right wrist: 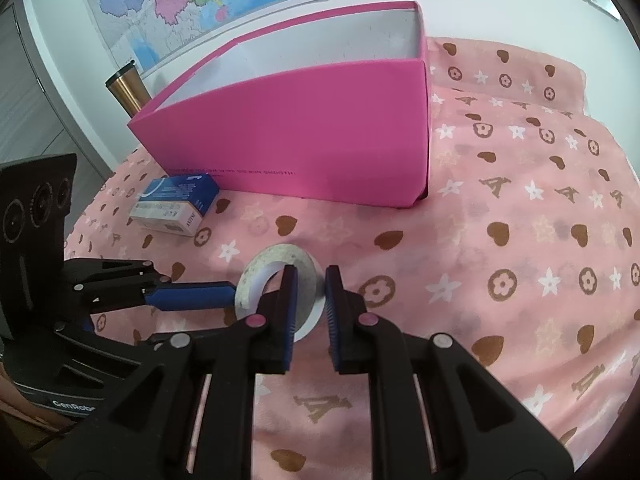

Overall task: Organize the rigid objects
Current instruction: 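Lift the tape roll with the right tool, then carry the tape roll with the right tool over the magenta box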

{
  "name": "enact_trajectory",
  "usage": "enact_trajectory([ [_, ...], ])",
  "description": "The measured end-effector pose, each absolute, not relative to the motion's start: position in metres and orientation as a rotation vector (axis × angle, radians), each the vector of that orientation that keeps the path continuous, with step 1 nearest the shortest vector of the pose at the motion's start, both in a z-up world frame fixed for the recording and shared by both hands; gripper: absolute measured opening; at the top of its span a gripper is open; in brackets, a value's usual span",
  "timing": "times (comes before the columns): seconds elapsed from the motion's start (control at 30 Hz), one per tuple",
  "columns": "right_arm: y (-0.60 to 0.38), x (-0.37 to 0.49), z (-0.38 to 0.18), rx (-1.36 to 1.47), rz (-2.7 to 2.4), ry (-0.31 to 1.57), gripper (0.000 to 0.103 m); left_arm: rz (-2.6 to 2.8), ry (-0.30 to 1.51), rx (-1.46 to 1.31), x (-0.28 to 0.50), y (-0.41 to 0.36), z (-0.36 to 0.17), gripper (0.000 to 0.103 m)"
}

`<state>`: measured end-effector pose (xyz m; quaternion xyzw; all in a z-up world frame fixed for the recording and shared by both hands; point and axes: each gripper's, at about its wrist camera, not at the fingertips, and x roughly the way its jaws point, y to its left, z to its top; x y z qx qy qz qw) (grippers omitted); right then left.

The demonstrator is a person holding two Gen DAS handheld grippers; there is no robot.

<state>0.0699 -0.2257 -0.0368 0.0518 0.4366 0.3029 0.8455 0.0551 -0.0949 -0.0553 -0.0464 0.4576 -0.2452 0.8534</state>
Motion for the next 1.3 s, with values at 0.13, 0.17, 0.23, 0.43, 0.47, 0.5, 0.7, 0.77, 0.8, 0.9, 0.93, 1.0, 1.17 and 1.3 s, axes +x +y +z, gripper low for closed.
enact_trajectory([
  [0.13,-0.225,0.069,-0.032,0.106,0.64,0.908,0.016,-0.517,0.945,-0.094,0.053,-0.094,-0.049,0.037],
  [0.17,-0.225,0.069,-0.03,0.106,0.639,0.905,0.016,-0.518,0.94,-0.091,0.053,-0.095,-0.047,0.037],
  [0.23,-0.226,0.068,-0.028,0.107,0.64,0.899,0.016,-0.519,0.932,-0.088,0.052,-0.095,-0.044,0.037],
  [0.43,-0.226,0.067,-0.018,0.101,0.641,0.873,0.016,-0.518,0.904,-0.076,0.049,-0.096,-0.035,0.037],
  [0.47,-0.227,0.067,-0.016,0.1,0.642,0.868,0.016,-0.518,0.898,-0.075,0.048,-0.096,-0.034,0.037],
  [0.5,-0.227,0.067,-0.014,0.1,0.642,0.864,0.016,-0.518,0.893,-0.074,0.047,-0.095,-0.032,0.037],
  [0.7,-0.227,0.066,-0.003,0.094,0.645,0.836,0.016,-0.516,0.865,-0.065,0.046,-0.096,-0.024,0.037],
  [0.77,-0.228,0.066,-0.001,0.094,0.645,0.829,0.016,-0.517,0.857,-0.063,0.045,-0.096,-0.021,0.037],
  [0.8,-0.228,0.066,0.0,0.094,0.645,0.827,0.016,-0.516,0.852,-0.06,0.044,-0.096,-0.02,0.037],
  [0.9,-0.229,0.066,0.002,0.096,0.646,0.821,0.016,-0.514,0.843,-0.055,0.044,-0.095,-0.017,0.037],
  [0.93,-0.229,0.066,0.003,0.096,0.646,0.818,0.016,-0.514,0.839,-0.053,0.044,-0.095,-0.016,0.037],
  [1.0,-0.23,0.066,0.004,0.096,0.646,0.814,0.016,-0.512,0.834,-0.049,0.044,-0.098,-0.014,0.037],
  [1.17,-0.231,0.065,0.008,0.097,0.647,0.8,0.016,-0.511,0.819,-0.043,0.043,-0.101,-0.01,0.037],
  [1.3,-0.231,0.065,0.01,0.094,0.647,0.793,0.016,-0.512,0.808,-0.039,0.043,-0.103,-0.007,0.037],
])
